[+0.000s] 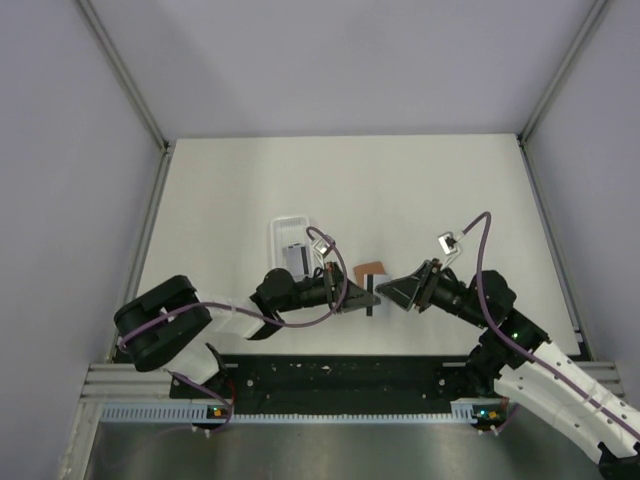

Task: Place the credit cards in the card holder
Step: Pick up the credit card from the storage box.

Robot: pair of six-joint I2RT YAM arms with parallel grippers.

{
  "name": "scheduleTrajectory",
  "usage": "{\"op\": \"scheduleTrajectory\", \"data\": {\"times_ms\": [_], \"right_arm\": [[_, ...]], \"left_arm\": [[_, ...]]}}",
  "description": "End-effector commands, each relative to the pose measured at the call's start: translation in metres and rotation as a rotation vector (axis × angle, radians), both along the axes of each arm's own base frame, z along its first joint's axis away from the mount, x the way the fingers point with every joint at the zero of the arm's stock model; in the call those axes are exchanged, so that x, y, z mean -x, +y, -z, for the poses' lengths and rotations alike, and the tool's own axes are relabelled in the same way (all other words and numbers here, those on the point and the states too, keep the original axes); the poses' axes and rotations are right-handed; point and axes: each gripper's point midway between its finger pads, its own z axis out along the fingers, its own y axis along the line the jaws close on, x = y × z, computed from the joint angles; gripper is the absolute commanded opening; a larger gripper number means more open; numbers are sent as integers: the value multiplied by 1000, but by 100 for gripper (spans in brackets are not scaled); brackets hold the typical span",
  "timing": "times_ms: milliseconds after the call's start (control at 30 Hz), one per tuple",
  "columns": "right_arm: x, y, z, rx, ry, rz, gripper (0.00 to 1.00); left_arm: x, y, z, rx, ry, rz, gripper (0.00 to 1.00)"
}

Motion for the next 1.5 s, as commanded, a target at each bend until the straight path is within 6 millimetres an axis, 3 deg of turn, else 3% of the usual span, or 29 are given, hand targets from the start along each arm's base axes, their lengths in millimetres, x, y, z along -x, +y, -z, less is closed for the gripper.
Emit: {"op": "scheduleTrajectory", "data": {"times_ms": [0,133,700,1467], "right_arm": [[2,0,-9,-29,-21,-6,53],[3,0,-9,-31,-21,-11,56],[4,2,-11,-46,-19,-20,58],[-4,-1,5,-12,48,35,55]], "left_arm": [[6,7,-32,91,-99,0,0],[6,8,-34,88,-104,-3,0],[6,8,-37,103,-105,-2,18],[9,9,-43,108,-137,7,18]]}}
